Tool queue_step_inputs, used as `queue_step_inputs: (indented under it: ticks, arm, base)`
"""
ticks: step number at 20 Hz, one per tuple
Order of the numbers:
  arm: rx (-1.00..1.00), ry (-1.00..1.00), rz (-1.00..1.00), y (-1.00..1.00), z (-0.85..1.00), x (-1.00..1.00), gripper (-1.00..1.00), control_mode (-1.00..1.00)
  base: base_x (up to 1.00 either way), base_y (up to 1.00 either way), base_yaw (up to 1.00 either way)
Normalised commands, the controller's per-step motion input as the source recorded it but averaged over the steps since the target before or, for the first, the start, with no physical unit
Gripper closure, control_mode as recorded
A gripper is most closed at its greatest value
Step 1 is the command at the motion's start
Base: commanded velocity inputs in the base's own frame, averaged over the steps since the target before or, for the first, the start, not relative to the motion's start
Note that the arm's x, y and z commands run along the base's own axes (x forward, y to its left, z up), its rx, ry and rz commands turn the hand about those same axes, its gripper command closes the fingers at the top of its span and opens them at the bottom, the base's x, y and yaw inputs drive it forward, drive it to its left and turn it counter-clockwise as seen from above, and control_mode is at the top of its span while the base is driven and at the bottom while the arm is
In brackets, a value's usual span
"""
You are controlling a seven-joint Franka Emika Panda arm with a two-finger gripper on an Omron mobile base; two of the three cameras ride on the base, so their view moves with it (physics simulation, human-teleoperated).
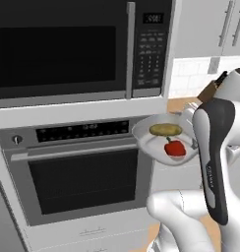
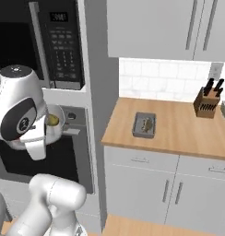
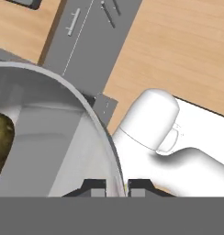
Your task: Take the meat container that has the fish and place it on the second highest rack of the freezer. Then take the vegetable container that has the bell pepper and potato and place it on the highest rack of the freezer.
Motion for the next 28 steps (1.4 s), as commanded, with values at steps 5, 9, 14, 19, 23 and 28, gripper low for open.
queue_step_inputs:
  ticks: [5, 9, 14, 19, 23, 28]
  arm:
    - [0.0, 0.0, 0.0, 0.0, 0.0, 0.0, 1.0, 1.0]
    - [0.0, 0.0, 0.0, 0.0, 0.0, 0.0, 1.0, 1.0]
    - [0.0, 0.0, 0.0, 0.0, 0.0, 0.0, 1.0, 1.0]
    - [0.0, 0.0, 0.0, 0.0, 0.0, 0.0, 1.0, 1.0]
    - [0.0, 0.0, 0.0, 0.0, 0.0, 0.0, 1.0, 1.0]
    - [0.0, 0.0, 0.0, 0.0, 0.0, 0.0, 1.0, 1.0]
  base:
    - [-0.25, 1.0, 0.0]
    - [-0.37, 1.0, 0.0]
    - [-0.82, 1.0, 0.0]
    - [-0.61, 1.0, 0.0]
    - [-0.06, 1.0, 0.0]
    - [0.0, 1.0, 0.0]
